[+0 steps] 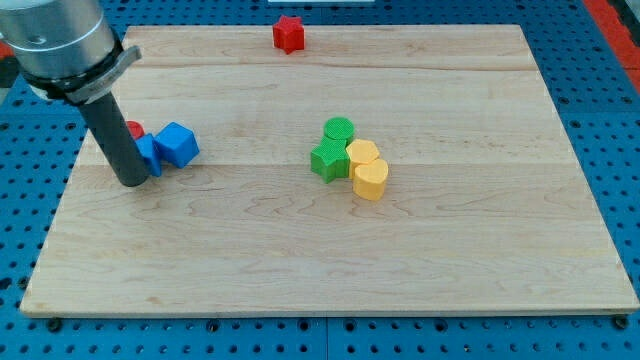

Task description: Push the red star towards the red circle

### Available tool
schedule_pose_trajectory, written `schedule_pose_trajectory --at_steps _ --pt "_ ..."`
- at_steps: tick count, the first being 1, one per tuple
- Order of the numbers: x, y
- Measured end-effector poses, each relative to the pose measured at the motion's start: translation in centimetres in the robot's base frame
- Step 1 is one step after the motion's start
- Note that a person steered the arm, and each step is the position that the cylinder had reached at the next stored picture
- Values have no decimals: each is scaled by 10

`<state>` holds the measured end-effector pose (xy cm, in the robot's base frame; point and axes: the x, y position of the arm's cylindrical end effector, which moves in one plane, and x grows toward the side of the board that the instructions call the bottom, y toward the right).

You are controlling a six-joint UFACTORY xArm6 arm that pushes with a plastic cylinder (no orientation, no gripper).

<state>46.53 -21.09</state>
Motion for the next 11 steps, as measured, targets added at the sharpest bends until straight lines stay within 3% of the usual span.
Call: schedule_pose_trajectory --at_steps 2,3,4,5,6,7,9,10,11 --pt "-6 55" --pt "-90 108" --pt "-164 121" --pt "-196 225" --pt "-254 244" --pt "-271 202" --pt "-226 45" --pt "-257 37" --pt "-198 19"
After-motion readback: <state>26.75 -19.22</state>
